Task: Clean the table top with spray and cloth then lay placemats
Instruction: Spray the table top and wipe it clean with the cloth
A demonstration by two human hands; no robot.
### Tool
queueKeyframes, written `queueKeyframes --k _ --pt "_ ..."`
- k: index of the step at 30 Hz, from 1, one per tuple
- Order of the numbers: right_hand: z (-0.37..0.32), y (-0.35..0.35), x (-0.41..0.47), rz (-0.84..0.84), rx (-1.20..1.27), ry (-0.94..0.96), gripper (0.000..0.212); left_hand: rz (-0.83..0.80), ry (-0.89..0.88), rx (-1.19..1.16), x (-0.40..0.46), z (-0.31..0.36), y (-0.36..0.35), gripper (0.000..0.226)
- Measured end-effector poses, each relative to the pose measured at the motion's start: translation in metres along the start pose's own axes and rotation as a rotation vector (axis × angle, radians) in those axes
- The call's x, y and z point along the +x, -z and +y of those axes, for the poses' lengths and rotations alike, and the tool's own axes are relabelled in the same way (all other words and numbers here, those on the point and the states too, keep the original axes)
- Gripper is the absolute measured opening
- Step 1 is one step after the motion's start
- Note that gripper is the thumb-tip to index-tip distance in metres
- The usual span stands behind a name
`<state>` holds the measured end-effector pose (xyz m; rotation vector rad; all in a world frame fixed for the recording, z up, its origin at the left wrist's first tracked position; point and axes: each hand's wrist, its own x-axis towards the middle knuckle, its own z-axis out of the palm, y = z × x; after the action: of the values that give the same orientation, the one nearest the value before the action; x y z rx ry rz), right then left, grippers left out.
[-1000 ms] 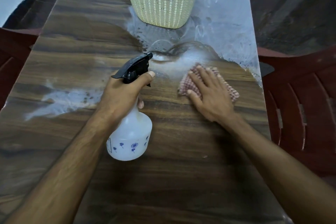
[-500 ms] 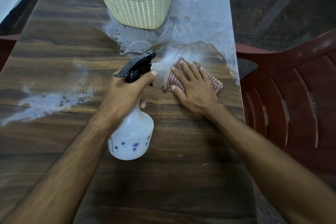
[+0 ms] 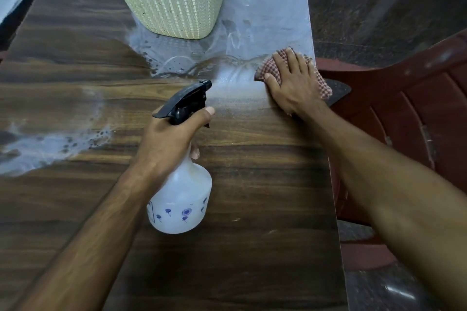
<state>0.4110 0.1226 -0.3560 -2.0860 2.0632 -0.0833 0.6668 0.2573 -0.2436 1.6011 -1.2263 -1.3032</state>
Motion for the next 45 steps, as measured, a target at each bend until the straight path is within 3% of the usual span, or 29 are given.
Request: queueKeyframes --k 7,13,21,32,45 --pt "-0.017 -0.001 0.013 -0.011 -0.006 0.066 0.071 0.029 0.004 0.024 -0.007 -0.005 0.012 0.028" --pt "-0.027 -0.004 -0.002 -0.008 0.057 0.076 0.061 0.064 0.016 -0.023 -0.027 0.003 0.021 0.026" --pt "-0.030 0.029 -0.016 -0.038 0.480 0.045 0.042 0.099 -0.016 -0.036 -0.063 0.014 0.027 0.021" --pt "-0.058 0.061 -0.149 -0.265 0.792 0.113 0.040 0.158 -0.005 -0.107 -0.133 0.026 0.011 0.008" --pt "-0.058 0.083 -0.319 -0.263 0.921 0.111 0.039 0.122 -0.018 -0.173 -0.239 0.041 -0.005 0.003"
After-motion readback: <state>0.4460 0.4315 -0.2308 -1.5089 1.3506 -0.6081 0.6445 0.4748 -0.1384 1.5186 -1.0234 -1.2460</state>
